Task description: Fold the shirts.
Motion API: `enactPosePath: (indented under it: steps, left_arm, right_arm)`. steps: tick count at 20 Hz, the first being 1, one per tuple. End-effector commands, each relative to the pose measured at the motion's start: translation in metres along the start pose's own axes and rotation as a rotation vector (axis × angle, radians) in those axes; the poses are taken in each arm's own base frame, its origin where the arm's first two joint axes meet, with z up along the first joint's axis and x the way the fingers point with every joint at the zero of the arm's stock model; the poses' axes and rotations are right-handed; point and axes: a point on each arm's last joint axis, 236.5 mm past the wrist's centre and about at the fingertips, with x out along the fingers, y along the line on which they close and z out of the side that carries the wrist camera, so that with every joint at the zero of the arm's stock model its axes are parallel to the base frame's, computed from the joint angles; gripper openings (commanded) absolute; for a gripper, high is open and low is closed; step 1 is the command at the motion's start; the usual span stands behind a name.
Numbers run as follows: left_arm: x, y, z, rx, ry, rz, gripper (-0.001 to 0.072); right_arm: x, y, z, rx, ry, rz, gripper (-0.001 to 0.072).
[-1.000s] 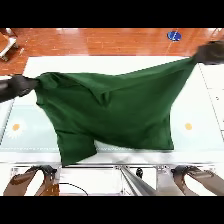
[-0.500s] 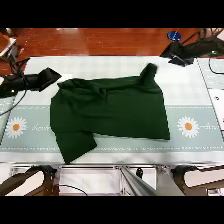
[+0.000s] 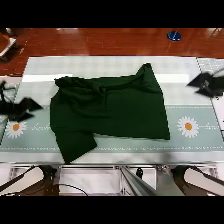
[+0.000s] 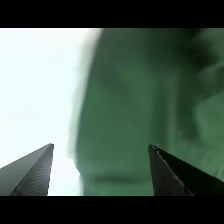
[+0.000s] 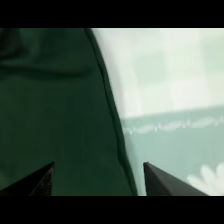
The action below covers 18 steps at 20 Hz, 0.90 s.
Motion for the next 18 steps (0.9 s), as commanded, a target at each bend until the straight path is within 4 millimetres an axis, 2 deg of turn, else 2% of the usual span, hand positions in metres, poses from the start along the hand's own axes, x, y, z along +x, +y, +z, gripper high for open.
enactPosePath:
  steps: [1, 3, 5, 7, 13, 14, 15, 16, 17, 18]
  left_arm:
    - [0.028, 0.013, -0.053, -0.13, 0.087, -0.149, 0.0701]
    - [0.036, 0.009, -0.056, -0.185, 0.08, -0.18, 0.0701]
    - [0.042, 0.005, -0.053, -0.174, 0.074, -0.182, 0.0701]
    - [0.052, -0.001, -0.05, -0.139, 0.071, -0.174, 0.0701]
    - [0.081, -0.009, -0.061, -0.096, 0.148, -0.148, 0.0696]
    - [0.083, -0.009, -0.062, -0.096, 0.154, -0.149, 0.0637]
    - [0.084, -0.01, -0.062, -0.09, 0.16, -0.149, 0.0429]
    - [0.082, -0.013, -0.064, -0.068, 0.172, -0.158, 0.0128]
    - [0.08, -0.018, -0.067, -0.031, 0.188, -0.171, 0.0042]
    - [0.077, -0.021, -0.069, -0.01, 0.201, -0.183, 0.0021]
  right_arm:
    - [0.035, -0.005, -0.087, 0.043, 0.039, 0.084, 0.0629]
    - [0.043, -0.01, -0.109, 0.063, 0.034, 0.073, 0.0629]
    - [0.043, -0.01, -0.118, 0.062, 0.03, 0.073, 0.0629]
    - [0.042, -0.008, -0.121, 0.061, 0.042, 0.079, 0.0628]
    - [0.042, -0.003, -0.119, 0.091, 0.036, 0.098, 0.0628]
    - [0.042, -0.003, -0.119, 0.093, 0.036, 0.097, 0.0628]
    - [0.041, -0.008, -0.118, 0.09, 0.032, 0.082, 0.0628]
    - [0.04, -0.029, -0.115, 0.1, 0.014, 0.006, 0.0628]
    - [0.035, -0.067, -0.114, 0.203, -0.006, -0.131, 0.0628]
    - [0.028, -0.095, -0.12, 0.295, -0.007, -0.23, 0.0627]
